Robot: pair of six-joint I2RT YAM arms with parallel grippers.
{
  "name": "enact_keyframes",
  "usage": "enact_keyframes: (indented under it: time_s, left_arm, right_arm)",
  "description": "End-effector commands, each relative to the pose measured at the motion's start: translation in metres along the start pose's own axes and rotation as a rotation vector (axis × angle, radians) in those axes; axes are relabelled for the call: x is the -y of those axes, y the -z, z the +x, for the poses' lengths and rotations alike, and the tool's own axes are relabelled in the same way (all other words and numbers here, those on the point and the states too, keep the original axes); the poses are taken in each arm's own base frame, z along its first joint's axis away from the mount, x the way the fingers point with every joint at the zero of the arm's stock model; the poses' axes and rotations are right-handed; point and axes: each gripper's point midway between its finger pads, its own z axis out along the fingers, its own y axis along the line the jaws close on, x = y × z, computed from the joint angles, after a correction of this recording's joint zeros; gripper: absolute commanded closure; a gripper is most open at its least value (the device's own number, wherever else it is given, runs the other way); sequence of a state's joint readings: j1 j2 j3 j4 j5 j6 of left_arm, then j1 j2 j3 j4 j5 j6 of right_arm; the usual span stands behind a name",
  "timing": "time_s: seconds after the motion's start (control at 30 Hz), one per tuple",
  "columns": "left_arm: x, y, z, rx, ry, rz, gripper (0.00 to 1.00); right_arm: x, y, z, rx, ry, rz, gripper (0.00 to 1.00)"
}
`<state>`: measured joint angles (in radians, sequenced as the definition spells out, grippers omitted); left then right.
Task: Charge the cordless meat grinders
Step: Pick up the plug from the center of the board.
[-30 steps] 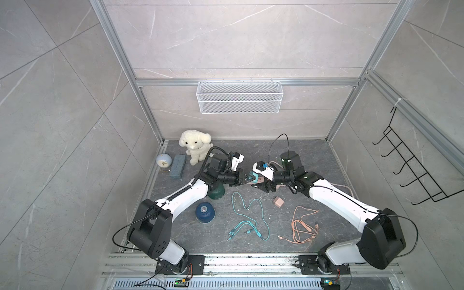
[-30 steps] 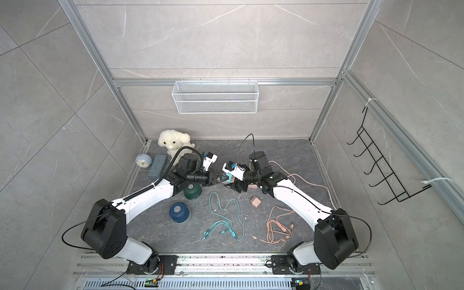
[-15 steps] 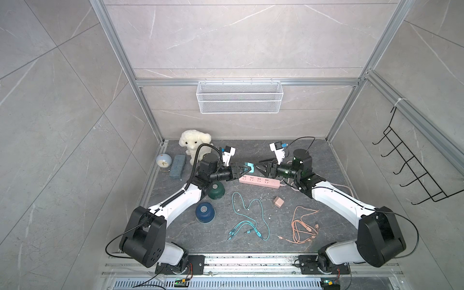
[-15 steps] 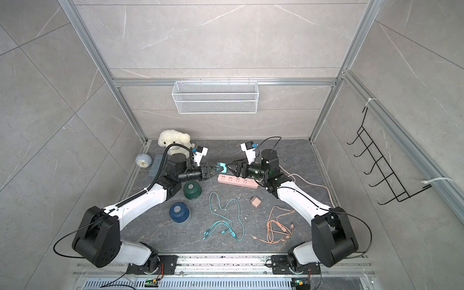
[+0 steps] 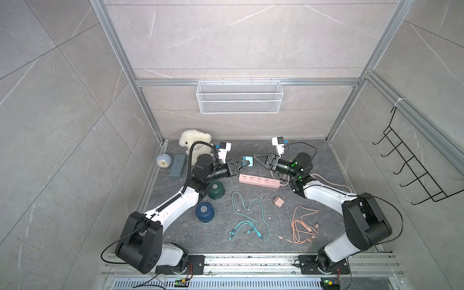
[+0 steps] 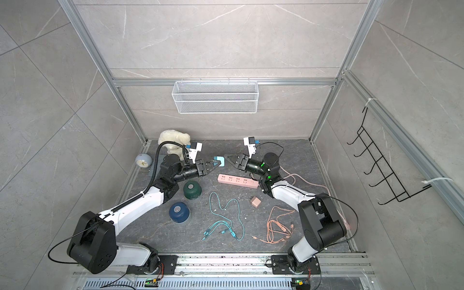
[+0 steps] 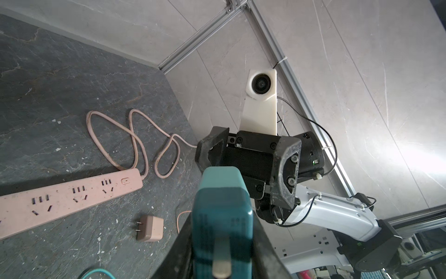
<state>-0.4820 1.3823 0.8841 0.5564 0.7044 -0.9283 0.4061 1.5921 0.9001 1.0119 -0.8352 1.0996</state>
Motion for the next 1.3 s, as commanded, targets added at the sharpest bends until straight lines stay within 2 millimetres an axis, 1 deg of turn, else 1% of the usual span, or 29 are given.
enact_keyframes:
  time_s: [0.0,0.07,0.23,0.43,0.57,0.67,0.77,0.87,1.07,1.13,1.2,1.27]
  left_arm:
    - [0.022,0.004,-0.020,0.070,-0.046,0.062,0.87]
    - [0.023,0.004,-0.020,0.071,-0.050,0.062,0.87]
    - [0.032,0.006,-0.019,0.065,-0.067,0.097,0.86]
    - [0.032,0.005,-0.018,0.053,-0.061,0.106,0.86]
    - [0.033,0.004,-0.016,0.047,-0.055,0.122,0.85]
    - [0.032,0.004,-0.014,0.043,-0.051,0.125,0.85]
    - [0.034,0.006,-0.013,0.047,-0.053,0.140,0.85]
    - [0.034,0.008,-0.011,0.049,-0.053,0.138,0.85]
    - [0.040,0.014,-0.009,0.047,-0.076,0.132,0.85]
    - [0.040,0.014,-0.010,0.049,-0.077,0.132,0.85]
    - [0.039,0.014,-0.009,0.048,-0.077,0.130,0.85]
    - [0.039,0.013,-0.009,0.049,-0.078,0.133,0.84]
  right_arm:
    - [-0.013,-0.006,0.014,-0.038,-0.018,-0.079,0.40]
    - [-0.015,-0.009,0.019,-0.050,-0.020,-0.086,0.40]
    - [-0.006,-0.011,0.022,-0.058,-0.033,-0.077,0.40]
    - [-0.015,-0.015,0.023,-0.070,-0.030,-0.127,0.49]
    - [-0.019,-0.016,0.021,-0.062,-0.028,-0.156,0.52]
    - [-0.026,-0.017,0.016,-0.048,-0.032,-0.202,0.55]
    - [-0.030,-0.018,0.013,-0.043,-0.045,-0.234,0.56]
    - [-0.030,-0.019,0.011,-0.045,-0.046,-0.236,0.58]
    - [-0.029,-0.016,0.009,-0.052,-0.042,-0.224,0.58]
    - [-0.029,-0.017,0.010,-0.059,-0.045,-0.223,0.61]
    - [-0.030,-0.017,0.010,-0.063,-0.046,-0.230,0.66]
    - [-0.031,-0.018,0.012,-0.071,-0.044,-0.236,0.69]
